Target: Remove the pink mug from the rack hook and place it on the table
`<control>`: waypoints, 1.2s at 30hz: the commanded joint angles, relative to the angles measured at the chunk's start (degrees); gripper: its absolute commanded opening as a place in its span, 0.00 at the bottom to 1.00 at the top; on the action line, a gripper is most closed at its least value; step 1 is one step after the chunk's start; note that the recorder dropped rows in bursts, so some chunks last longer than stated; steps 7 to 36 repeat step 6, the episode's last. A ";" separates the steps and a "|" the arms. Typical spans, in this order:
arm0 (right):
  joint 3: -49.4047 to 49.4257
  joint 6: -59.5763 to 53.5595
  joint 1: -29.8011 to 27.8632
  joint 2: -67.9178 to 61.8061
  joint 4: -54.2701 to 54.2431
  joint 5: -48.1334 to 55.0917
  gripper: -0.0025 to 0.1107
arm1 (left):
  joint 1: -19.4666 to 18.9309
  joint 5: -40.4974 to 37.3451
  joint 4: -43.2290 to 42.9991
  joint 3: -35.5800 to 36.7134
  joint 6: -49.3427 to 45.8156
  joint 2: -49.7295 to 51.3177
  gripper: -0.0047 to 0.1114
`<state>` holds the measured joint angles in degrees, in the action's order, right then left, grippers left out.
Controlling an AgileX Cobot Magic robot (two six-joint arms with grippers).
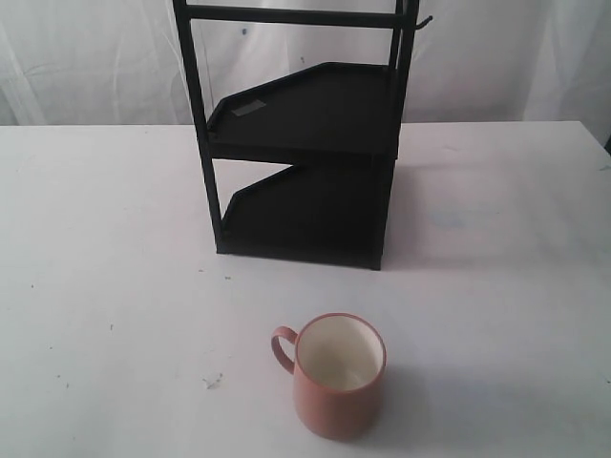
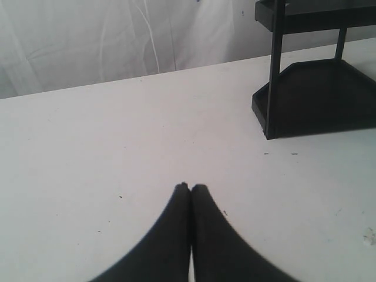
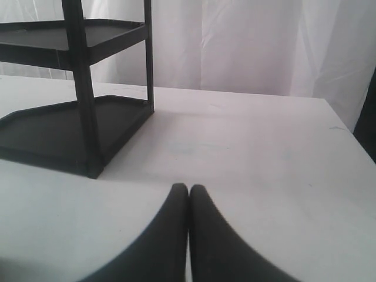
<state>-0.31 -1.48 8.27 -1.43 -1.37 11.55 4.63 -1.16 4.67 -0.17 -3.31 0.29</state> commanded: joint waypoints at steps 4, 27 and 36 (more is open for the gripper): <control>0.31 0.21 -0.26 0.27 -0.06 -0.38 0.02 | -0.14 -0.23 -0.07 0.17 0.38 -0.29 0.04; 0.31 0.21 -0.26 0.27 -0.06 -0.38 0.02 | -0.14 -0.23 -0.07 0.17 0.38 -0.29 0.04; 0.31 0.21 -0.26 0.27 -0.06 -0.38 0.02 | -0.14 -0.23 -0.07 0.17 0.38 -0.29 0.04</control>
